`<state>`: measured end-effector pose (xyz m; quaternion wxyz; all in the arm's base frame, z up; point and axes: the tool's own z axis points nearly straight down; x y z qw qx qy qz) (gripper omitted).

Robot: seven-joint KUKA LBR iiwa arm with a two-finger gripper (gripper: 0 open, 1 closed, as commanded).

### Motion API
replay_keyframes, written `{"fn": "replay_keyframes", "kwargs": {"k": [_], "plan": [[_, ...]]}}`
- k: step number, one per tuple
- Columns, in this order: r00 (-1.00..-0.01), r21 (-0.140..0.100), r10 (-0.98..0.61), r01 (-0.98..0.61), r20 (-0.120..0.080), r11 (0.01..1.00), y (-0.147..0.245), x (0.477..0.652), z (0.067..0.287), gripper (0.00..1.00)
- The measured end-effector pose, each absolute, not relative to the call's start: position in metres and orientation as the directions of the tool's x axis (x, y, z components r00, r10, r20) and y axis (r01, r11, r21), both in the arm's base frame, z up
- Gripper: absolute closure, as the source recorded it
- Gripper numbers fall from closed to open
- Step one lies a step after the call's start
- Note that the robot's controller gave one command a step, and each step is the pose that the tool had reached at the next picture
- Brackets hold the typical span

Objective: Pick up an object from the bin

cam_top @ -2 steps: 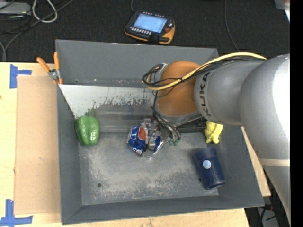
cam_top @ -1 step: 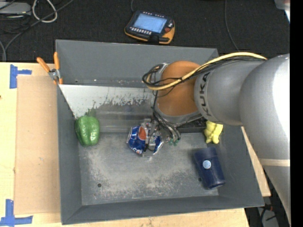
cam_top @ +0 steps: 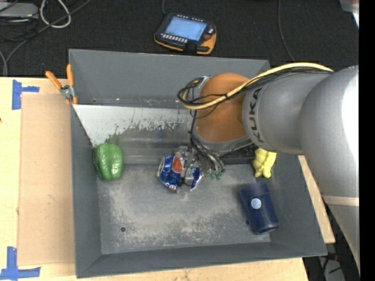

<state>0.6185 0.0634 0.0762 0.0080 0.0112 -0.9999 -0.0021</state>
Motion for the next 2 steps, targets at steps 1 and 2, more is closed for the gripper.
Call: {"fn": "replay_keyframes", "kwargs": {"k": [1, 2], "plan": [[-1.0, 0.005, -0.021, -0.021, 0.016, 1.0, 0.0634, 0.6184, 0.0875, 1.0], [-1.0, 0.006, -0.02, -0.02, 0.014, 1.0, 0.0633, 0.619, 0.0932, 1.0]]}}
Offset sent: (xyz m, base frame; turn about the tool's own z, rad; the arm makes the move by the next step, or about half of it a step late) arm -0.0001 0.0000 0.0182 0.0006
